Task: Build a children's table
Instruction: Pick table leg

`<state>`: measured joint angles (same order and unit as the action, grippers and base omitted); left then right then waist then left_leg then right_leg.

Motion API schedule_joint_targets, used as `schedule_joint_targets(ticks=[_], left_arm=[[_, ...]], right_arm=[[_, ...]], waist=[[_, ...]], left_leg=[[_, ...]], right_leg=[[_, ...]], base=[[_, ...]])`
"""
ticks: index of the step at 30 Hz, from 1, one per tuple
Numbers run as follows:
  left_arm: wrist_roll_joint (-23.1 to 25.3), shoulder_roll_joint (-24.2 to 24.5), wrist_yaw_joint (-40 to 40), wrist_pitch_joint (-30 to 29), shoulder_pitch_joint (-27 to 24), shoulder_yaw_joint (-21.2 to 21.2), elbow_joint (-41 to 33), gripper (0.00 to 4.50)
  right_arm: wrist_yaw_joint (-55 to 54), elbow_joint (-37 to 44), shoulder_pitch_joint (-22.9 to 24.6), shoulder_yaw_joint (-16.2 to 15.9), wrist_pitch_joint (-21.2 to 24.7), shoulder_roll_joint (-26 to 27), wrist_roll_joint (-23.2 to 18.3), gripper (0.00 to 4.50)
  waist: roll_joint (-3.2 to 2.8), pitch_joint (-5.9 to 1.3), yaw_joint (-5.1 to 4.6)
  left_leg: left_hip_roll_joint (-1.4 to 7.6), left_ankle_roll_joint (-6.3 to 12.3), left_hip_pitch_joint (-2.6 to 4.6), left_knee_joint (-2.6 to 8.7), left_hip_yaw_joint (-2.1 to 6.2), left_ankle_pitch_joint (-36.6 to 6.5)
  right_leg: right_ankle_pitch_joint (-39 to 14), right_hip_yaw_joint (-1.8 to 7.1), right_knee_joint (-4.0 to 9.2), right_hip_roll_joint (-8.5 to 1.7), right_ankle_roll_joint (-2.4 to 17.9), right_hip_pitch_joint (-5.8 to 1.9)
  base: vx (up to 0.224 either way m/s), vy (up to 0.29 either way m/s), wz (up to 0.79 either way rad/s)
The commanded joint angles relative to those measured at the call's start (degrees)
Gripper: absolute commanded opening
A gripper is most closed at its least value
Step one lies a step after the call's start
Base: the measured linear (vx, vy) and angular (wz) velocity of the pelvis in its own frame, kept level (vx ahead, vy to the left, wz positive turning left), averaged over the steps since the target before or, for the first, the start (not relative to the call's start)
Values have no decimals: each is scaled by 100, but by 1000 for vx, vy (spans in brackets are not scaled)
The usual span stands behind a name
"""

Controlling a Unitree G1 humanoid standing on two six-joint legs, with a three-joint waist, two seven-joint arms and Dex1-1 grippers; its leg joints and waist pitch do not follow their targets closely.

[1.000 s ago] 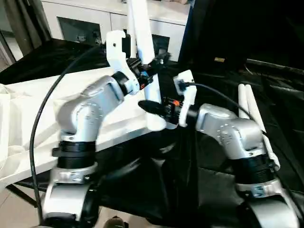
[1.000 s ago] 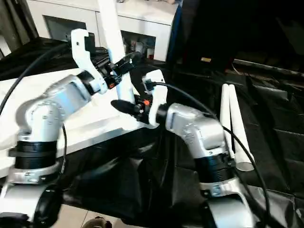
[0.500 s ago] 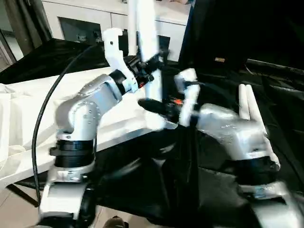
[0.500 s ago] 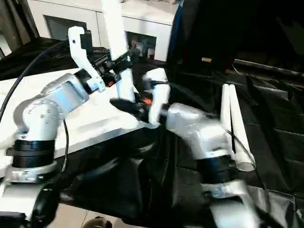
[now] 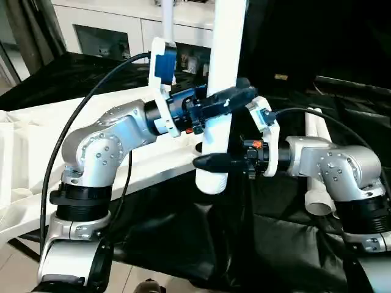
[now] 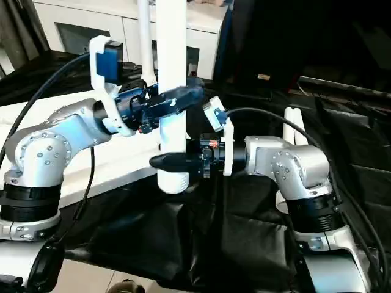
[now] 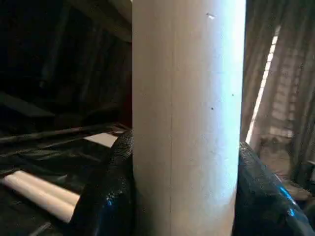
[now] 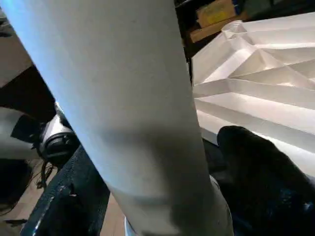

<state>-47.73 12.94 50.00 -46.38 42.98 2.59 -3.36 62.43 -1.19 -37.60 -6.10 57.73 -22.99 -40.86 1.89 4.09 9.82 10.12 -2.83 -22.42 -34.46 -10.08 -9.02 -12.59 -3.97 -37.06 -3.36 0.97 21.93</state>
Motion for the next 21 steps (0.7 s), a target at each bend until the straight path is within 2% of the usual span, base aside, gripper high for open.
schedule_joint_targets(ticks=[1, 4, 11, 21], left_arm=[[-184, -17, 157, -62, 64, 31, -117, 186], [-187, 55, 235, -114, 31, -51, -120, 186], [-128, 88, 237, -100, 22, -90, -33, 186], [-177, 41, 223, -98, 31, -28, -14, 186]], right_arm=[[-14, -5, -64, -35, -119, -78, 121, 350], [108, -60, -106, -76, -393, -99, 173, 350], [351, -51, -127, -139, -636, -165, 250, 350], [505, -106, -101, -251, -701, -228, 295, 260]], waist=[[-71, -461, 9], [-66, -469, 10], [-53, -467, 13], [-51, -468, 14]], left_leg=[[336, -336, 150, 395, 149, -1107], [331, -324, 150, 386, 146, -1056], [330, -269, 144, 383, 141, -1012], [334, -216, 149, 376, 138, -988]], right_leg=[[-638, 322, 461, -558, 1004, -257], [-570, 320, 449, -557, 1000, -256], [-551, 318, 444, -554, 1021, -260], [-577, 319, 449, -551, 1039, -252]], base=[[0, 0, 0], [0, 0, 0], [0, 0, 0], [0, 0, 0]])
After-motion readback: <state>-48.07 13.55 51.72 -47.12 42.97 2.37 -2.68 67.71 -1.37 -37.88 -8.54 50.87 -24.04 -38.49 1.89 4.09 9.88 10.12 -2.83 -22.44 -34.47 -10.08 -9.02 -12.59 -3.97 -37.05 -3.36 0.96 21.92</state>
